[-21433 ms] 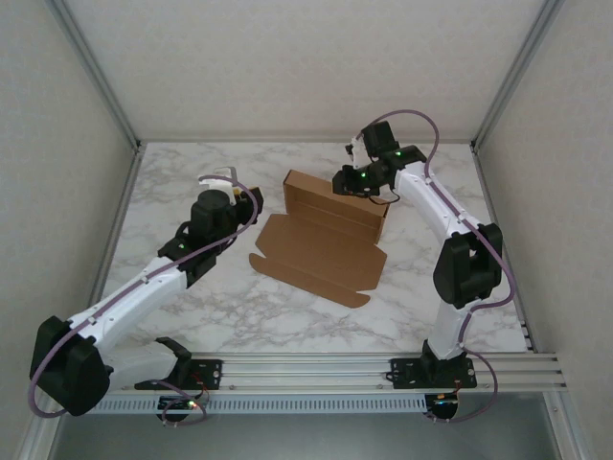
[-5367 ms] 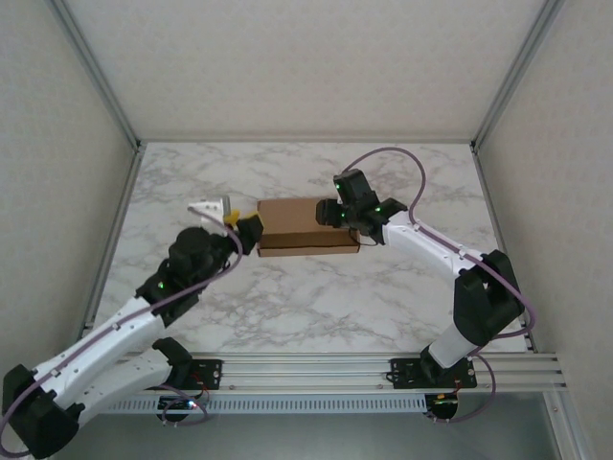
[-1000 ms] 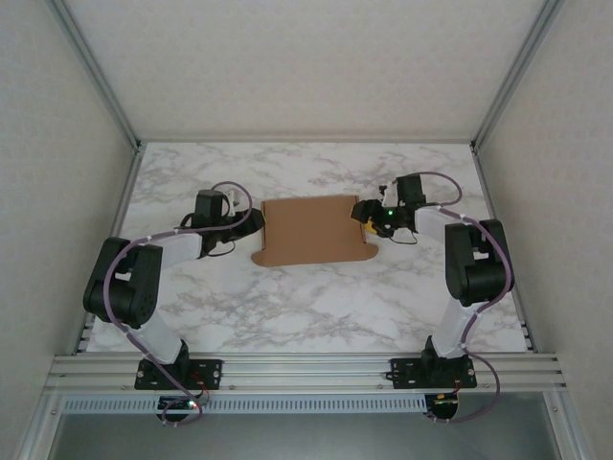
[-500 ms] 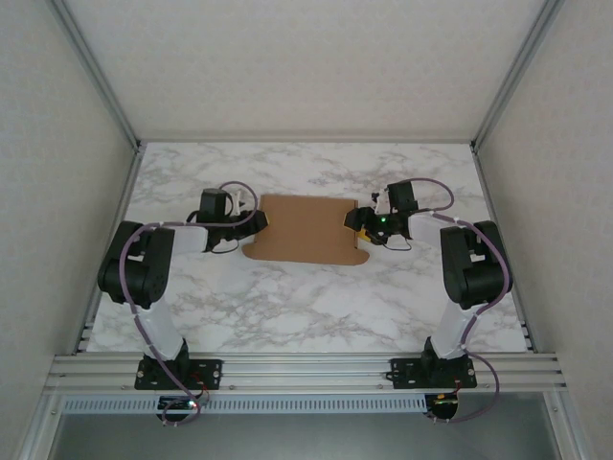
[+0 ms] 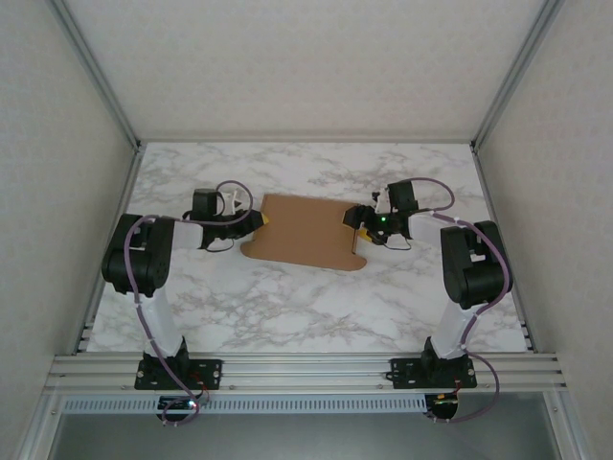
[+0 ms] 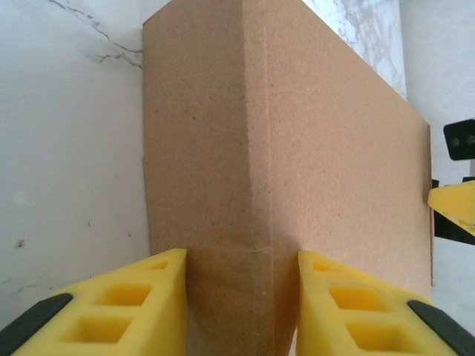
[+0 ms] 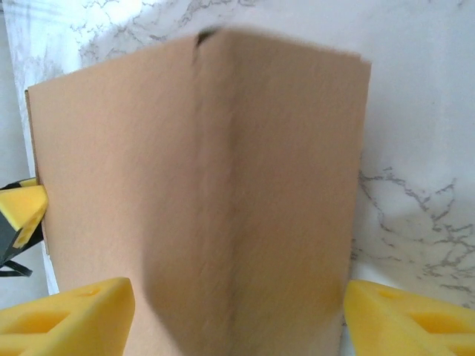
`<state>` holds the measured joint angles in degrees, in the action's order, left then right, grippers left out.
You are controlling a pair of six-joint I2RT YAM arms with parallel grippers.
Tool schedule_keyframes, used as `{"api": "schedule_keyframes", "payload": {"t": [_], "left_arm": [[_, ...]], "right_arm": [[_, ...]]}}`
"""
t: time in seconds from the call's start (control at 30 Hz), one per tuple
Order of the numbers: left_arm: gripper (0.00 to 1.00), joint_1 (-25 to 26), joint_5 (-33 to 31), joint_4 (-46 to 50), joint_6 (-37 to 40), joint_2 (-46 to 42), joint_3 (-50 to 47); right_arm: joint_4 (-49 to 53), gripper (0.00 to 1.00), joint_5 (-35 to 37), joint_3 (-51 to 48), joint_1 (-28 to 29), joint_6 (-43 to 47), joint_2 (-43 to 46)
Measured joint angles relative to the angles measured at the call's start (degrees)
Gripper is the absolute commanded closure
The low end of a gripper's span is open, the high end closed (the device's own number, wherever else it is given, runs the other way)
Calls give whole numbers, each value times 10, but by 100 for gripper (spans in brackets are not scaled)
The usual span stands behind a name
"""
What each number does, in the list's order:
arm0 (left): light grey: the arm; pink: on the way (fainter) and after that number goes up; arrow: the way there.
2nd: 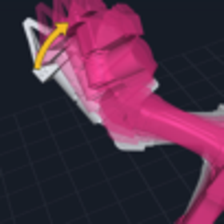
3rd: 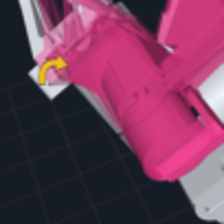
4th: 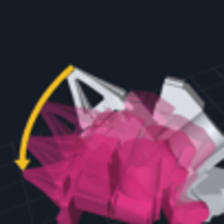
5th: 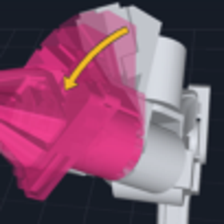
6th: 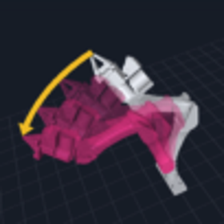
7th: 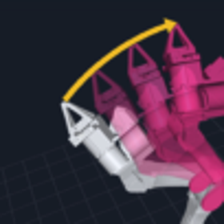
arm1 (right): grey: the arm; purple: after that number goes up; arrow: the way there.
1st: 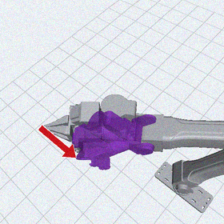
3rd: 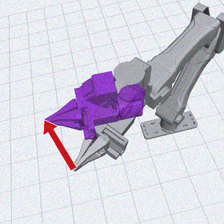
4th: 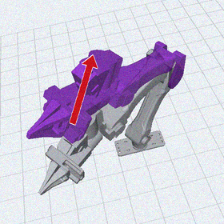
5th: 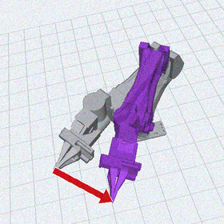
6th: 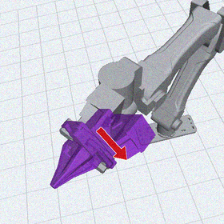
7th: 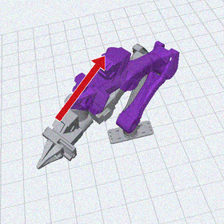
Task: Fold the paper box
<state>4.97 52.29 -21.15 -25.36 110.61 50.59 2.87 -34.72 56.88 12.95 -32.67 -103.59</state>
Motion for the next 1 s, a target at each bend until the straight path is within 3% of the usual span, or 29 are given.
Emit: {"api": "schedule_keyframes", "payload": {"t": [0.1, 0.17, 0.53, 1.0], "left_arm": [[80, -6, 19, -1, 3, 8, 4], [80, -7, 25, -1, 5, 10, 6], [82, -11, 47, 1, 15, 25, 19], [83, -11, 51, 1, 16, 28, 24]], "right_arm": [[-3, 16, -8, 0, -7, 1, 1], [-3, 1, -17, 0, -11, 3, 1], [-60, 1, -61, -7, -12, -3, -14], [-192, 3, -137, -17, 3, -75, -62]]}}
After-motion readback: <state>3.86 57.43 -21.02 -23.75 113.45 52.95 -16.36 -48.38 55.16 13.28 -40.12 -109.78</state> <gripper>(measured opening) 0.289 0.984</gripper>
